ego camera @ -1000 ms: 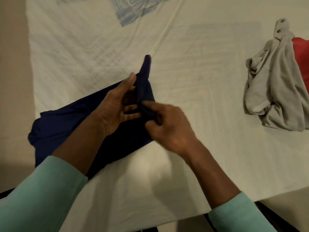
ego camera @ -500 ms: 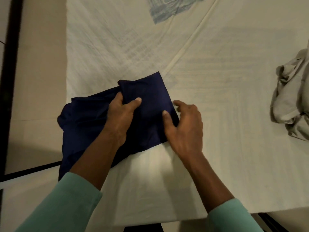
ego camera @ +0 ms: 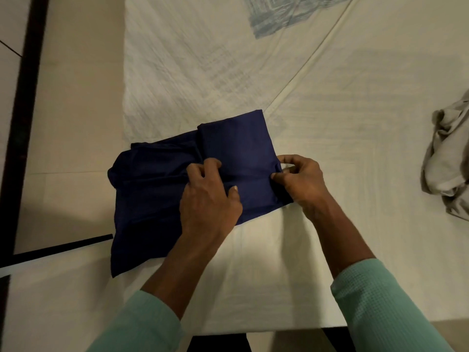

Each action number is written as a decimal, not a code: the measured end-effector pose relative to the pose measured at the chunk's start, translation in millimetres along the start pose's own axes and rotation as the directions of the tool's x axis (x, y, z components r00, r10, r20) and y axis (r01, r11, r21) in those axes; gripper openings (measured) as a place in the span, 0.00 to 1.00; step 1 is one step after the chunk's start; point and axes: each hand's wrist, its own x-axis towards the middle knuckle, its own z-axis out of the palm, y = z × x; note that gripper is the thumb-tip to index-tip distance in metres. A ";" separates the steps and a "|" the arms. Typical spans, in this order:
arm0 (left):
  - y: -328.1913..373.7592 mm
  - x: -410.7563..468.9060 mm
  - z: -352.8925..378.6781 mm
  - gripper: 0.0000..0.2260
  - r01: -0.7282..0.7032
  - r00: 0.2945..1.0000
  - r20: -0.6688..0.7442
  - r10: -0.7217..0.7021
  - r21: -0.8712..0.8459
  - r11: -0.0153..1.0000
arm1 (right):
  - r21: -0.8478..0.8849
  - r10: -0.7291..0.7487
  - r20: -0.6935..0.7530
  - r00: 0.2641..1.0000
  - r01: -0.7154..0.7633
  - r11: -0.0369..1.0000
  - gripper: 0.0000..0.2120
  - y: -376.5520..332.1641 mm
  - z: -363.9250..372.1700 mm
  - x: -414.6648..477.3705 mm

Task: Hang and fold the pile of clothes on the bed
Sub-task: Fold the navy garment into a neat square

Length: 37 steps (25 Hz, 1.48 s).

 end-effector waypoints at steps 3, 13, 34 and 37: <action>-0.7 -1.9 1.2 0.22 0.055 0.997 -0.044 -0.061 -0.140 0.989 | 0.030 0.001 0.020 1.000 -0.002 1.000 0.13 -1.4 -5.3 0.1; -24.2 -7.9 -14.9 0.21 -0.099 0.994 -0.052 0.099 0.013 0.995 | -0.008 -0.007 0.013 1.000 0.008 1.000 0.08 -19.7 4.8 -8.6; -146.8 -1.8 -90.5 0.29 0.304 0.917 0.046 -0.396 -0.722 0.621 | -0.140 -0.102 0.181 0.978 0.128 0.982 0.30 -44.5 141.4 -90.2; -150.7 -13.8 -81.0 0.37 0.246 0.926 -0.252 -0.282 -0.165 0.955 | -0.058 -0.049 0.238 0.970 0.065 0.996 0.17 -46.7 147.9 -82.7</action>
